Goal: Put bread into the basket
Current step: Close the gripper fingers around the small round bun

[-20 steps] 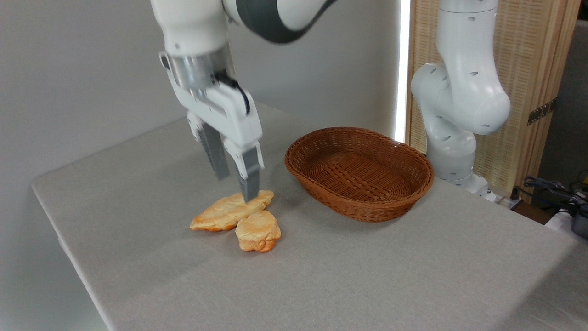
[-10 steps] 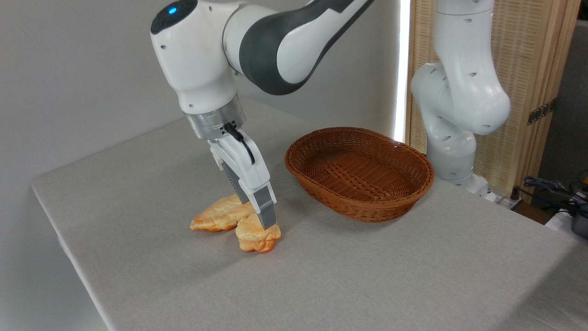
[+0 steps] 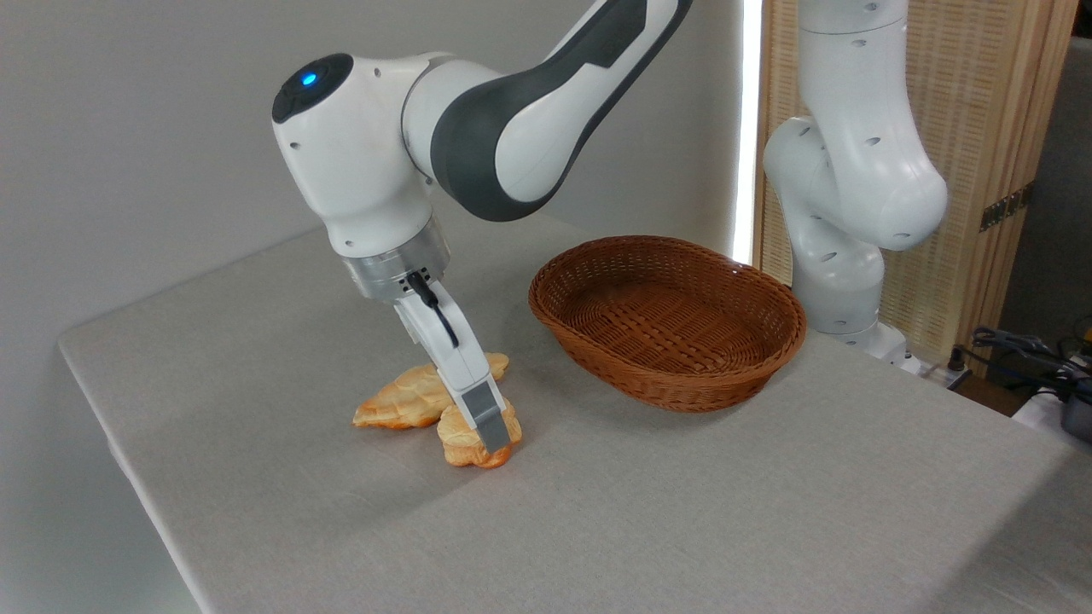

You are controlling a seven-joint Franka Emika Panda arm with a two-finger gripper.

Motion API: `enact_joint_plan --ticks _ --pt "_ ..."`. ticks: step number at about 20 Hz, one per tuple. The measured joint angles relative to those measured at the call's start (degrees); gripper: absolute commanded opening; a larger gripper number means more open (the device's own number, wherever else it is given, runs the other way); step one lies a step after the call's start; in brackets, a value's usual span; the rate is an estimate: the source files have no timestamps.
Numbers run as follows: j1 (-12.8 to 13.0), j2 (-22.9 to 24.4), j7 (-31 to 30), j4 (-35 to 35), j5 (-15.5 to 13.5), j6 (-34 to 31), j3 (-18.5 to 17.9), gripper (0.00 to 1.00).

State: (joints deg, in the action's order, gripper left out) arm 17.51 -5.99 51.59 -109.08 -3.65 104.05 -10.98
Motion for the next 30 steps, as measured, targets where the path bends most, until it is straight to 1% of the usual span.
enact_joint_plan --ticks 2,3,5,6,7,9,11,19,21,26,30 --pt "0.13 -0.5 0.0 0.0 0.0 0.56 0.06 1.0" --pt "0.17 -0.69 0.0 0.0 0.0 0.68 0.09 0.97" --pt "0.21 -0.9 0.0 0.0 0.0 0.77 0.11 0.81" --pt "0.21 -0.91 0.0 0.0 0.0 0.81 0.11 0.69" --pt "0.21 -0.91 0.0 0.0 0.0 0.85 0.11 0.59" --pt "0.21 -0.91 0.0 0.0 0.0 0.93 0.11 0.49" --pt "0.21 -0.91 0.0 0.0 0.0 0.94 0.11 0.47" --pt "0.21 -0.91 0.0 0.01 -0.01 0.95 0.12 0.47" --pt "0.21 -0.91 0.0 0.04 -0.01 0.96 0.12 0.44" --pt "0.21 -0.81 0.0 0.36 -0.01 1.0 0.12 0.41" --pt "0.21 -0.7 0.0 0.37 -0.01 1.01 0.12 0.4"
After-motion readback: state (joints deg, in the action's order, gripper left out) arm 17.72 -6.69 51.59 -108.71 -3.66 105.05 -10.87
